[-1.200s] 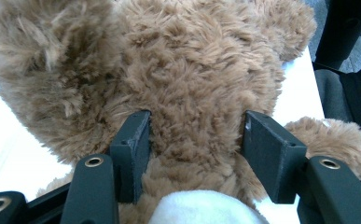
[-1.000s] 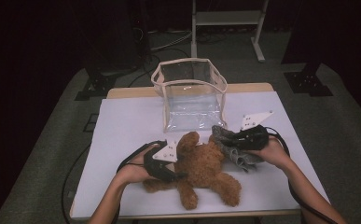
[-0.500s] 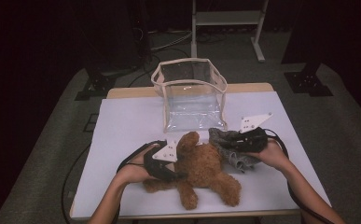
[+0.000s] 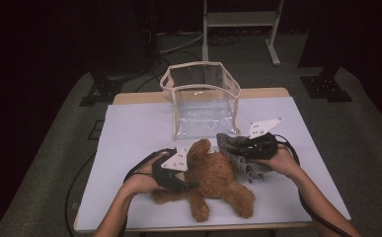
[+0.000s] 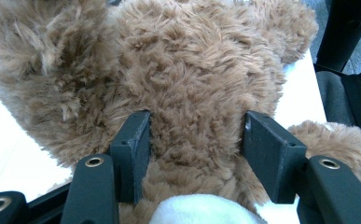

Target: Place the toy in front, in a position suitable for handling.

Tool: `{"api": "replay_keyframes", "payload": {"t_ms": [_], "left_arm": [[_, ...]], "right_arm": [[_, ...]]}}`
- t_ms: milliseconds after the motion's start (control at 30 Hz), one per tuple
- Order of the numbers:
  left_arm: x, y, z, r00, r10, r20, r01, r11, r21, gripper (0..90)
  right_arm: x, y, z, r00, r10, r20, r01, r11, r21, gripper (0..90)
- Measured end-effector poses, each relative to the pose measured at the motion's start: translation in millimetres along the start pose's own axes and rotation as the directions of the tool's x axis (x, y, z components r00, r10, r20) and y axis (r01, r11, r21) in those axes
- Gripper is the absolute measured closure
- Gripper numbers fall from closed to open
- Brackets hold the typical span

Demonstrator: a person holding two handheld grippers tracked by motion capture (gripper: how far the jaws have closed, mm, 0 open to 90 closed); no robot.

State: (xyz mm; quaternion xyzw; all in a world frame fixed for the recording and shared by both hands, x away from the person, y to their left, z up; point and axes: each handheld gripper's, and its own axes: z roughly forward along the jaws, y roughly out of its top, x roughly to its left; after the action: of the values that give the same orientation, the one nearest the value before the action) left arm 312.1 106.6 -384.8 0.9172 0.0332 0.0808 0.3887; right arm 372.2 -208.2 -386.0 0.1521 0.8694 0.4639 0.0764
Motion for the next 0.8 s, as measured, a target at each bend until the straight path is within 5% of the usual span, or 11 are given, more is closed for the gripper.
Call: {"api": "replay_keyframes", "payload": {"t_ms": [167,433,800], "left_arm": [[1.3,1.1,1.4,1.0,-0.001,0.002,0.001,1.0,0.002,42.8],[1.5,0.4,-0.6,1.0,-0.001,0.003,0.001,1.0,-0.004,42.8],[5.8,-4.9,-43.1,0.9973,-0.024,-0.07,0.019,0.9977,-0.065,39.5]], "right_arm": [[7.9,-2.1,-11.9,0.9999,0.002,-0.015,-0.003,0.999,-0.038,81.1],[42.2,29.3,8.8,0.9864,-0.137,-0.091,0.132,0.99,-0.053,81.0],[28.3,-7.2,1.5,0.9964,-0.024,-0.081,0.019,0.998,-0.057,81.0]]}}
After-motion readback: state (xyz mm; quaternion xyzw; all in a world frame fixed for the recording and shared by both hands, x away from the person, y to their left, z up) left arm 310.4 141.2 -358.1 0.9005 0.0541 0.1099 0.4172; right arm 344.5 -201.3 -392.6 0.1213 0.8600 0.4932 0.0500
